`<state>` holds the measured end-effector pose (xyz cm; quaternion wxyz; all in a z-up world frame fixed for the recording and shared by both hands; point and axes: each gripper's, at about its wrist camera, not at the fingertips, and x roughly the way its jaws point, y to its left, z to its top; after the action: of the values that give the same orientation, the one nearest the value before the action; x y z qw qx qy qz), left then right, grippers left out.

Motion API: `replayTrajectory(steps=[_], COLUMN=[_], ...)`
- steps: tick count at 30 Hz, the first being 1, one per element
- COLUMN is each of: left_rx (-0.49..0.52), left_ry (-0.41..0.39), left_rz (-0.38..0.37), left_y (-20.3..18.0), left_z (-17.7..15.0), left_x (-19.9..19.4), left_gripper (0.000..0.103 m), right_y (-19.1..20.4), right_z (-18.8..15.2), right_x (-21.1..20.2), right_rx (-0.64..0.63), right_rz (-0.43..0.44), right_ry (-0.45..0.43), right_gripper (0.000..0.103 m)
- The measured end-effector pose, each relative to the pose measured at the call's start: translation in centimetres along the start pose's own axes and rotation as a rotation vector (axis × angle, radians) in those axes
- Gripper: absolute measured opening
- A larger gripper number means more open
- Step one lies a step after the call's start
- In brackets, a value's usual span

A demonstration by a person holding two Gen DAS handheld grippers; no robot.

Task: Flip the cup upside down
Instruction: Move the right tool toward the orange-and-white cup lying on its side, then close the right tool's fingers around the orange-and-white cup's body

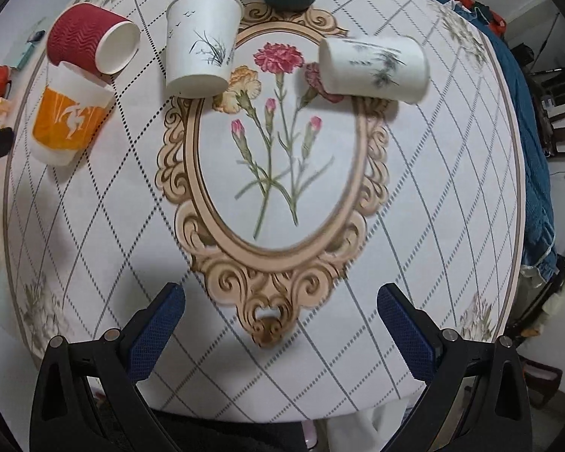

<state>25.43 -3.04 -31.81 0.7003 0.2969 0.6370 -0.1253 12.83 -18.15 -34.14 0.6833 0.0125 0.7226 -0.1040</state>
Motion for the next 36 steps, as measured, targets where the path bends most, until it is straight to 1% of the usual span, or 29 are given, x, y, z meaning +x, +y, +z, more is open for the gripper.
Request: replayTrajectory(steps=[3, 7, 14, 18, 19, 22, 23, 25, 32, 36], left_rx=[0.043, 0.073, 0.108, 0.104, 0.098, 0.09, 0.085, 0.077, 0.042, 0.009], left_ry=[0.022, 0.049, 0.073, 0.074, 0.07, 0.066, 0.067, 0.076, 0.057, 0.06], left_rz=[-0.019, -0.052, -0.086, -0.106, -0.112, -0.125, -0.128, -0.133, -0.13, -0.14], left_y=[-0.3, -0.7, -2.0, -2.2, -2.2, -2.2, -2.2, -2.3, -2.4, -2.2], left_z=[1.3, 2.3, 2.9, 3.3, 3.5, 3.9, 4.0, 4.2, 4.0, 2.5], left_x=[1.8, 3.5, 5.6, 6.3, 6.4, 6.7, 6.9, 7.4, 7.5, 7.4], left_gripper=[0.103, 0.103, 0.103, 0.103, 0.101, 0.09, 0.082, 0.072, 0.07, 0.07], right_y=[0.6, 1.0, 1.7, 2.1, 2.1, 2.1, 2.2, 2.1, 2.4, 2.2], right_z=[1.6, 3.0, 3.9, 4.3, 4.3, 4.5, 4.6, 4.7, 4.8, 4.7], right_x=[0.7, 1.2, 1.6, 1.5, 1.6, 1.8, 1.8, 1.9, 1.6, 1.5], right_rx=[-0.001, 0.007, 0.01, 0.008, 0.009, 0.011, 0.01, 0.009, 0.011, 0.012], right_rz=[-0.013, -0.025, -0.037, -0.041, -0.041, -0.042, -0.043, -0.046, -0.048, -0.042], right_ry=[0.014, 0.029, 0.05, 0.057, 0.057, 0.056, 0.057, 0.058, 0.057, 0.056], right_gripper=[0.103, 0.103, 0.103, 0.103, 0.103, 0.103, 0.103, 0.103, 0.103, 0.103])
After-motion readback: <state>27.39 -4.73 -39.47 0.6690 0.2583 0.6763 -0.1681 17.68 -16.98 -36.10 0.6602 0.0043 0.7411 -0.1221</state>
